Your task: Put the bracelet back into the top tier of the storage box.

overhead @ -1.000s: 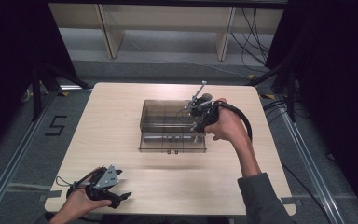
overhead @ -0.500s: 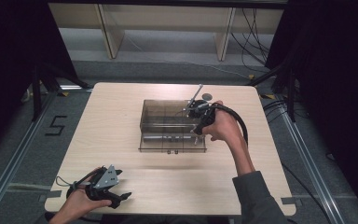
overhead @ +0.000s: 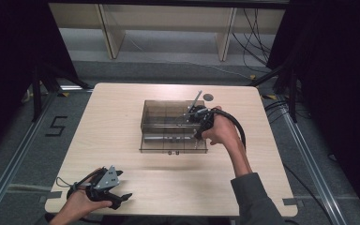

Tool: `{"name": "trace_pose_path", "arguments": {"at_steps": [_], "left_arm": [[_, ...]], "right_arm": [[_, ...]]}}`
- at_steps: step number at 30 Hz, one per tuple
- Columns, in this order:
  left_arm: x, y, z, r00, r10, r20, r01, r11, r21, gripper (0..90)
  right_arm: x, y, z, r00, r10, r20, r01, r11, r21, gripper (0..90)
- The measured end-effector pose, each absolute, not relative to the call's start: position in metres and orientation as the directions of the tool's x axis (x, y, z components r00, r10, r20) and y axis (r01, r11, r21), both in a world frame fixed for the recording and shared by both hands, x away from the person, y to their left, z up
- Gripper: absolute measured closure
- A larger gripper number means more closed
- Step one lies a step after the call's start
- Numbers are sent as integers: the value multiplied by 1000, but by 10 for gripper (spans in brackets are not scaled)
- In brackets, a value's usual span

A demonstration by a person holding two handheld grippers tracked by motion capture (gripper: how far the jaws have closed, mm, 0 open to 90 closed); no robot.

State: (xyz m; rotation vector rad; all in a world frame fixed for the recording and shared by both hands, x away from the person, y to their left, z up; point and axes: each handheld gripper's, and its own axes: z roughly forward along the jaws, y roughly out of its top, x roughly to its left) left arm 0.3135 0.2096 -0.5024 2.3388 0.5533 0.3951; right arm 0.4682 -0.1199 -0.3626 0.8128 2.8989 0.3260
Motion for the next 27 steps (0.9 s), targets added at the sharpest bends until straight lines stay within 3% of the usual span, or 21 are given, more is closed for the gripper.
{"name": "trace_pose_path", "arguments": {"at_steps": [27], "left_arm": [[313,210,-503,860,494,131,280,-670,688,160]], "right_arm": [[473,-119,-393,-858,513,-8,500,840,213,821]]}}
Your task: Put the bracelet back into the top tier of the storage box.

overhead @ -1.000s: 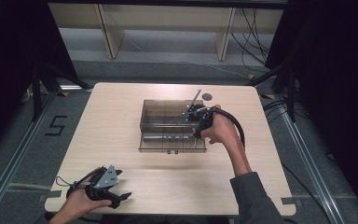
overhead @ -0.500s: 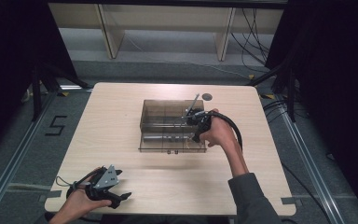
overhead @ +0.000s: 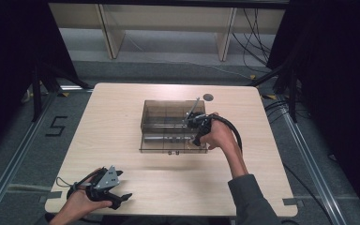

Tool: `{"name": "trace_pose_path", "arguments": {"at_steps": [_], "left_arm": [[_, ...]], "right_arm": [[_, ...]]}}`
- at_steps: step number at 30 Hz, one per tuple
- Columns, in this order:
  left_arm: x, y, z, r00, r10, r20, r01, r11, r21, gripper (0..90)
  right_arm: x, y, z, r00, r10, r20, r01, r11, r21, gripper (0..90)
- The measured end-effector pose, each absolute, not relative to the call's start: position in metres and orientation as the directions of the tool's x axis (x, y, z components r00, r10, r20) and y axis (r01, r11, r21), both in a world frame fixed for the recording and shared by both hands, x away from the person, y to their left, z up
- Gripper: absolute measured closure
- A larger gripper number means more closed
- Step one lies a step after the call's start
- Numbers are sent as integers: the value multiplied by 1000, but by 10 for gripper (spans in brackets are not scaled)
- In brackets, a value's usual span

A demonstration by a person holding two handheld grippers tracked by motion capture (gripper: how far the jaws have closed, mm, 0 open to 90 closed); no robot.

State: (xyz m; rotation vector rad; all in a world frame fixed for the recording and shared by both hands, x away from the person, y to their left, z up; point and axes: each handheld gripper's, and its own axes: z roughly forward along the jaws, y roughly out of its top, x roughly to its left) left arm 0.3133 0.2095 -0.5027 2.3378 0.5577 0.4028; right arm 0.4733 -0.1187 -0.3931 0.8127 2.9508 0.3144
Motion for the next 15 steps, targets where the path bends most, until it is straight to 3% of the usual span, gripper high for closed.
{"name": "trace_pose_path", "arguments": {"at_steps": [8,15], "left_arm": [[313,209,-503,860,493,133,279,-671,687,160],[313,209,-503,859,495,130,280,-667,690,160]], "right_arm": [[475,-122,-395,-848,530,-12,514,828,223,732],[468,-124,-381,-828,556,-72,516,806,290,558]]}}
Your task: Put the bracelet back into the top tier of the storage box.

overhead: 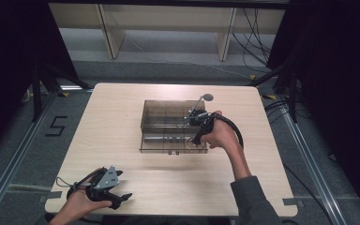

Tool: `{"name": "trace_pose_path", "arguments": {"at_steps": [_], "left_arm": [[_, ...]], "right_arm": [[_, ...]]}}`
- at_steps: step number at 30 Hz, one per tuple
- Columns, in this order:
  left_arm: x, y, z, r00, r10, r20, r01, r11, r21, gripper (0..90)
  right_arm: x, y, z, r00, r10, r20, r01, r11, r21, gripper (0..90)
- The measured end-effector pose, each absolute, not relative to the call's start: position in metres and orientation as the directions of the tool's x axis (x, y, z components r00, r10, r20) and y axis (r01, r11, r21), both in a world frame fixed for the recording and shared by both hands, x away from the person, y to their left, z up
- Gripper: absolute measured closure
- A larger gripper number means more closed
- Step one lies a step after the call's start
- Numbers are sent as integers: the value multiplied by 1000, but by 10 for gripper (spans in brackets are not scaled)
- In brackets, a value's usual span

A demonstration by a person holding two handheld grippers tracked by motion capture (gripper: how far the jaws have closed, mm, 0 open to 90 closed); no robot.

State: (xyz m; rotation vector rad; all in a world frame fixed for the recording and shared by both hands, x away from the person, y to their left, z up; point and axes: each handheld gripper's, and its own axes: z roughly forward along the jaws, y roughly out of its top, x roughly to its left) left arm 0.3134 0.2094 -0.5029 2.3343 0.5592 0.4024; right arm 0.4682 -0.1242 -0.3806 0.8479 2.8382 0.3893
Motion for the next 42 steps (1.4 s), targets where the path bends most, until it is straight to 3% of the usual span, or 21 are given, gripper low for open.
{"name": "trace_pose_path", "arguments": {"at_steps": [9,42], "left_arm": [[314,209,-503,859,494,134,278,-671,687,160],[314,209,-503,858,496,134,281,-671,687,159]], "right_arm": [[458,-131,-369,-812,579,-82,517,776,361,453],[430,-148,-366,-790,608,-84,518,734,439,336]]}}
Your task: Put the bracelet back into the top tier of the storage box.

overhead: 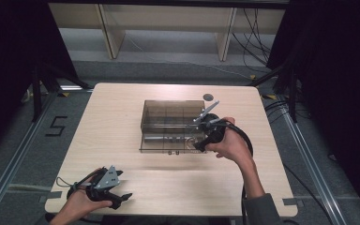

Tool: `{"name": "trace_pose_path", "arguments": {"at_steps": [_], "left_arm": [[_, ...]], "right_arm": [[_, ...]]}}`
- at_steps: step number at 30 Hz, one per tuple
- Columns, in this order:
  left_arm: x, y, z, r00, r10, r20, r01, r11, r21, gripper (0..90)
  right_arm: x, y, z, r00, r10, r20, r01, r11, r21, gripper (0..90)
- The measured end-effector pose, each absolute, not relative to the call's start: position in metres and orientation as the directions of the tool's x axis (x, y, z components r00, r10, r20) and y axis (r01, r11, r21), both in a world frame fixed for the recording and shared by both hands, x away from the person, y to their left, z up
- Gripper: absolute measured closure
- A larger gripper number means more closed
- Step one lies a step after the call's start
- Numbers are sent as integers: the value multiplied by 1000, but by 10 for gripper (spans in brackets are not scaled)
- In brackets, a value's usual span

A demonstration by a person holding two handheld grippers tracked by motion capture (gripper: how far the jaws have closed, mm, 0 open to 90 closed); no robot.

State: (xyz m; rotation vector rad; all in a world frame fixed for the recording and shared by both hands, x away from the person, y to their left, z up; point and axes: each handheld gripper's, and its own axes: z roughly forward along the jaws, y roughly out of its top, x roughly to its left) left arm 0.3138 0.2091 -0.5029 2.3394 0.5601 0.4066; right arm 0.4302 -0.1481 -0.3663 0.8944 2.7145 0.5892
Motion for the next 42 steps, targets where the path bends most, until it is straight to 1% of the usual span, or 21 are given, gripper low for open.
{"name": "trace_pose_path", "arguments": {"at_steps": [4,6,7,8,9,12,14,15,17,20,22,23,24,25,26,30,31,35,36,37,42], "left_arm": [[314,209,-503,858,496,134,280,-671,687,160],[314,209,-503,858,497,134,281,-670,687,160],[314,209,-503,858,496,134,281,-670,687,160],[314,209,-503,858,496,134,280,-670,687,159],[314,209,-503,858,496,134,281,-671,687,160],[314,209,-503,858,496,134,281,-671,687,160],[314,209,-503,858,496,134,281,-670,687,160],[314,209,-503,858,496,134,280,-671,687,160],[314,209,-503,858,496,134,280,-670,687,160],[314,209,-503,857,497,134,281,-670,688,160],[314,209,-503,858,497,134,280,-670,687,160],[314,209,-503,858,496,134,281,-670,687,159],[314,209,-503,858,496,134,281,-671,687,160],[314,209,-503,858,496,134,280,-671,687,160],[314,209,-503,858,497,134,281,-670,687,160],[314,209,-503,858,496,134,281,-671,686,160],[314,209,-503,858,496,133,281,-671,686,160],[314,209,-503,857,497,134,282,-670,686,160],[314,209,-503,857,497,134,282,-670,686,160],[314,209,-503,857,497,134,281,-671,686,160],[314,209,-503,857,497,135,281,-671,686,160]], "right_arm": [[428,-150,-367,-789,609,-82,518,731,445,335],[426,-151,-367,-788,612,-63,528,725,443,334],[427,-152,-367,-797,598,-85,503,736,454,332],[425,-151,-367,-788,612,-60,523,718,459,332],[424,-151,-366,-788,613,-59,524,717,460,331],[423,-153,-366,-793,604,-84,509,731,455,329],[420,-152,-366,-783,620,-53,532,712,459,328],[422,-154,-366,-795,599,-94,499,735,460,327],[419,-152,-366,-785,618,-54,527,711,466,326],[417,-155,-368,-788,611,-76,514,720,465,324],[414,-156,-368,-782,621,-52,530,707,468,321],[414,-157,-369,-785,617,-56,522,707,477,320],[411,-157,-369,-775,630,-45,541,698,469,320],[412,-160,-370,-792,607,-67,509,716,477,319],[409,-160,-370,-777,628,-47,536,699,473,318],[405,-165,-374,-777,628,-36,537,692,483,313],[406,-166,-375,-785,617,-50,520,700,489,313],[399,-168,-379,-780,625,-26,533,687,493,313],[399,-170,-379,-788,614,-46,514,697,500,313],[396,-169,-380,-778,628,-34,532,686,497,313],[390,-171,-385,-790,612,-36,509,687,519,313]]}}
